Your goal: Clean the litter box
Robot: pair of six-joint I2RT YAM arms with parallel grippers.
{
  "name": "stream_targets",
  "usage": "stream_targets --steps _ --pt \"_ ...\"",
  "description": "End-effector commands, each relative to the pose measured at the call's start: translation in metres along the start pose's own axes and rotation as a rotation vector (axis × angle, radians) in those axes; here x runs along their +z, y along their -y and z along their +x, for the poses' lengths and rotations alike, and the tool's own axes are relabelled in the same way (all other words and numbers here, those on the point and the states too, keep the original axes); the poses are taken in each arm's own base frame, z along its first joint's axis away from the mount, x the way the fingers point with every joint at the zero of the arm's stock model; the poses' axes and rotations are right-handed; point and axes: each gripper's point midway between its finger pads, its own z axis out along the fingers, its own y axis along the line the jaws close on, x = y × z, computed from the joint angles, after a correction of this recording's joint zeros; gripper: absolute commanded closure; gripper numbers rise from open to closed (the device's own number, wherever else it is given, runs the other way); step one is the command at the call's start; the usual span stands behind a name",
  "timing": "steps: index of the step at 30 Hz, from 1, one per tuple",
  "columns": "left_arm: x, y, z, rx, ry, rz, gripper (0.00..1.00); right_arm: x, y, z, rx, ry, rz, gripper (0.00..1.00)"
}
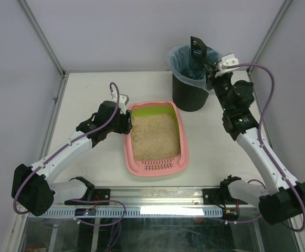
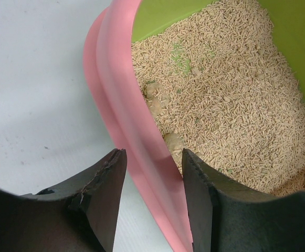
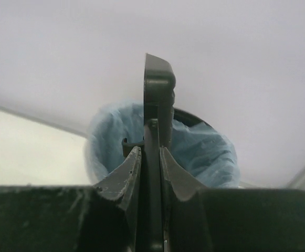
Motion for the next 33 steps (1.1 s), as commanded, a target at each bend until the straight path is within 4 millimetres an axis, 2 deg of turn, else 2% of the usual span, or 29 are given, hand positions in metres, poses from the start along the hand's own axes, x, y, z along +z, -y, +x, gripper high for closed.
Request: stream_targets --steps 1,5,9,12,15,20,33 --pt "-0.001 0.003 -0.015 0.031 0.046 0.01 0.52 -0.051 -0.005 -0.102 0.383 0.223 -0.083 1.0" --pt "-0.001 0.004 -0.014 0.031 0.042 0.015 0.52 -0.067 -0.045 -0.076 0.701 0.018 -0.224 1.0" --pt "0.0 0.004 -0.013 0.032 0.039 0.018 0.52 -0.082 -0.093 -0.031 0.908 -0.231 -0.366 1.0" --pt "0.0 0.003 -0.013 0.032 0.039 0.011 0.52 -0.096 -0.121 0.005 0.982 -0.404 -0.428 1.0" --pt "0.0 0.002 -0.014 0.032 0.041 0.006 0.52 -0.106 -0.132 0.037 0.968 -0.533 -0.399 1.0" --pt "0.004 0.005 -0.012 0.036 0.025 0.02 0.52 -0.116 -0.149 0.077 0.893 -0.726 -0.348 1.0" --pt "0.006 0.009 -0.009 0.039 0.011 0.047 0.54 -0.083 -0.184 0.146 0.634 -1.122 -0.172 1.0"
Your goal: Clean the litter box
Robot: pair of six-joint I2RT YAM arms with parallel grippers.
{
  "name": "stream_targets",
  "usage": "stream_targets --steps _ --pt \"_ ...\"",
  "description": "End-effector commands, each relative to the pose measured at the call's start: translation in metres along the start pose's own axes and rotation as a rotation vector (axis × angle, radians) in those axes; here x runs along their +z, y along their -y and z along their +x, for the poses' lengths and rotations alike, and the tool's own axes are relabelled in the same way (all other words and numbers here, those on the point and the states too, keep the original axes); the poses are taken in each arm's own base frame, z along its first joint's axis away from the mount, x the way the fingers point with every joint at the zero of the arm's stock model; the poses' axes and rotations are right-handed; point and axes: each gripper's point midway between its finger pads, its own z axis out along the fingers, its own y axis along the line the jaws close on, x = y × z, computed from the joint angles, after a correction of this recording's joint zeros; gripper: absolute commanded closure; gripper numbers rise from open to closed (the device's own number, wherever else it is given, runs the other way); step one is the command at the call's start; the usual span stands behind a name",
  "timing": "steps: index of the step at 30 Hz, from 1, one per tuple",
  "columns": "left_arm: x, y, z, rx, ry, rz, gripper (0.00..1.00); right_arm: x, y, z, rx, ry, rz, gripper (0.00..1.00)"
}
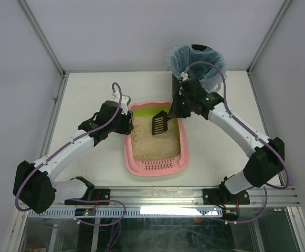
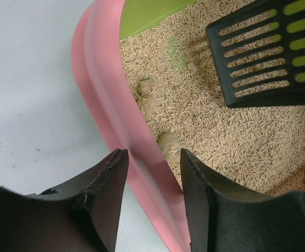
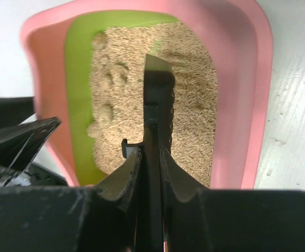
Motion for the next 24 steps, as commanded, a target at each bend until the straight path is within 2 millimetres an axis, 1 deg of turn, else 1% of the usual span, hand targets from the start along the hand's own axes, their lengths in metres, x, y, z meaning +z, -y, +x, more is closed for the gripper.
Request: stream_targets --steps 1,4,5,8,11,13,16,19,22,24 --pt "0.0 0.007 -0.014 0.033 0.035 0.03 0.55 0.012 0.006 -0.005 -0.049 -0.043 0.141 1.0" --pt "0.002 0.008 -0.011 0.035 0.022 0.039 0.58 0.034 0.006 0.002 -0.074 -0.12 0.188 1.0" --pt "0.003 0.008 -0.01 0.034 0.017 0.04 0.59 0.046 0.007 0.01 -0.077 -0.169 0.194 1.0" --pt "0.006 0.008 -0.007 0.036 0.003 0.043 0.61 0.07 -0.003 0.034 -0.077 -0.279 0.144 1.0" --pt "0.008 0.009 -0.005 0.037 -0.006 0.045 0.64 0.088 -0.015 0.061 -0.052 -0.342 0.071 1.0" --pt "0.009 0.009 -0.004 0.038 -0.012 0.048 0.66 0.098 -0.026 0.078 -0.026 -0.377 -0.001 1.0" --pt "0.011 0.009 -0.003 0.038 -0.019 0.049 0.67 0.106 -0.041 0.101 0.027 -0.421 -0.099 1.0" --pt "0.012 0.009 -0.002 0.038 -0.022 0.046 0.67 0.108 -0.056 0.114 0.083 -0.424 -0.193 1.0" --pt "0.011 0.009 -0.003 0.038 -0.019 0.044 0.68 0.105 -0.068 0.116 0.128 -0.41 -0.281 1.0" --pt "0.011 0.008 -0.003 0.039 -0.018 0.039 0.68 0.101 -0.073 0.11 0.144 -0.364 -0.322 1.0"
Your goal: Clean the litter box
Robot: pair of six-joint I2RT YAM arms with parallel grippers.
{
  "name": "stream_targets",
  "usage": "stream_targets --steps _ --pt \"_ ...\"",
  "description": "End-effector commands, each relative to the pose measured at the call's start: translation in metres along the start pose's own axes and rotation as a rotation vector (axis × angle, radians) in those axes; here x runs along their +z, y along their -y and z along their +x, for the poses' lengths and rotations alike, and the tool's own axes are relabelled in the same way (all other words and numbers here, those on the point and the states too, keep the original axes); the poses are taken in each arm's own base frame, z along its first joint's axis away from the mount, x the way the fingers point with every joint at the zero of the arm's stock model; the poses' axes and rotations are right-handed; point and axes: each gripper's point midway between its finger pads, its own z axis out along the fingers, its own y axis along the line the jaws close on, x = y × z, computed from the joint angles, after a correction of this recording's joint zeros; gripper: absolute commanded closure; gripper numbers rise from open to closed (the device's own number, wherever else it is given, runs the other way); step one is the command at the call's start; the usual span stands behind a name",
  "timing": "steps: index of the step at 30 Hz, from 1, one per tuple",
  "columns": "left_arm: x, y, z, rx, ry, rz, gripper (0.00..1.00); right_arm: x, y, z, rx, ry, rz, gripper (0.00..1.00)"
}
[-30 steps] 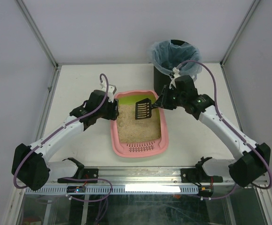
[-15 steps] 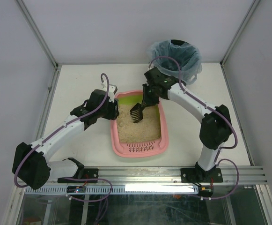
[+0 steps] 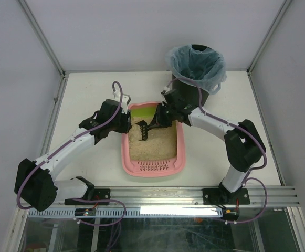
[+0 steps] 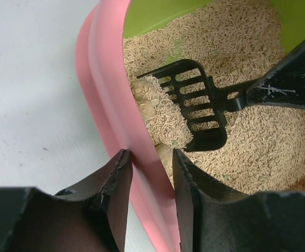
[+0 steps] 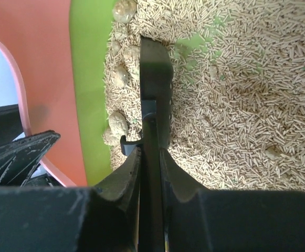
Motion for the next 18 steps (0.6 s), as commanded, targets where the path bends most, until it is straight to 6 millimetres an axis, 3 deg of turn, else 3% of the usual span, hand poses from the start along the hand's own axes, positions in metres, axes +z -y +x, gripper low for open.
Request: stream_targets --steps 1,9,18 --pt "0.007 0.008 -0.004 0.035 0.005 0.037 0.68 0.005 -0.036 0.05 0.057 -0.117 -0.189 1.0" --pt "0.005 0.004 -0.006 0.034 0.014 0.017 0.68 -0.029 -0.043 0.029 0.091 0.083 -0.224 1.0" --pt "0.002 0.004 -0.008 0.035 0.024 0.015 0.67 -0.059 -0.037 0.013 0.123 0.24 -0.23 1.0"
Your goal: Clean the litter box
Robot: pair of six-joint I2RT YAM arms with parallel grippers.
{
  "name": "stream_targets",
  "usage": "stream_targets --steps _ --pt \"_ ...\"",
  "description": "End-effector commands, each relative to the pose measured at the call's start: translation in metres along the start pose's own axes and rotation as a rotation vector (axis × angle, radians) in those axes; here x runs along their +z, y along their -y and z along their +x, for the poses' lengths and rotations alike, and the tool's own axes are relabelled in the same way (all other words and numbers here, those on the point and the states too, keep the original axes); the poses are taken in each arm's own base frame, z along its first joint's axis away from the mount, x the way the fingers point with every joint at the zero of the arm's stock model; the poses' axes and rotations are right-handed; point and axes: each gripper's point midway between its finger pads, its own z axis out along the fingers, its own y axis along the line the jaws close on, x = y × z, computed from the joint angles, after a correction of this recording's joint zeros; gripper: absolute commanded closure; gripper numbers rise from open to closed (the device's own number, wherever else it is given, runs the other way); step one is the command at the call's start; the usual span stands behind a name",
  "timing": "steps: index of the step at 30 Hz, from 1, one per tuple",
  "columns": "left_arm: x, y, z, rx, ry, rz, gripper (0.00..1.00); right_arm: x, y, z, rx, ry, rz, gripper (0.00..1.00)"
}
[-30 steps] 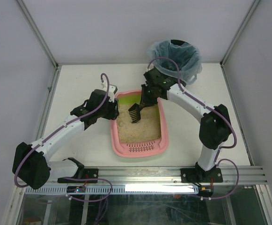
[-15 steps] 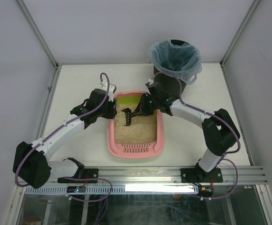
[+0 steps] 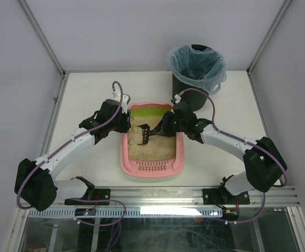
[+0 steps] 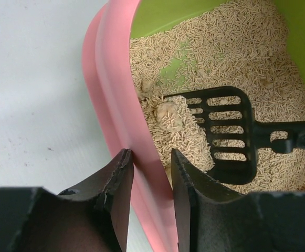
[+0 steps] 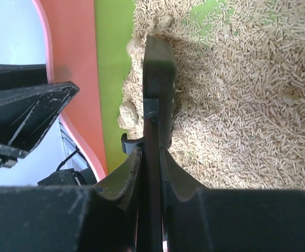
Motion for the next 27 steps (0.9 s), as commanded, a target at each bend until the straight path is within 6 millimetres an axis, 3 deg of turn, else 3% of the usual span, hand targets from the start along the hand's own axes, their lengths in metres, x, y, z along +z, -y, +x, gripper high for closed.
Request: stream_targets --steps 1,18,27 --pt "0.002 0.01 -0.006 0.026 0.018 0.048 0.67 -0.025 -0.034 -0.016 0.011 0.094 -0.135 1.0" --pt "-0.002 0.008 -0.01 0.025 0.038 0.037 0.67 -0.088 -0.016 -0.017 0.081 0.287 -0.231 1.0" --pt "-0.005 0.004 -0.011 0.024 0.051 0.019 0.66 -0.129 -0.009 -0.01 0.193 0.454 -0.467 1.0"
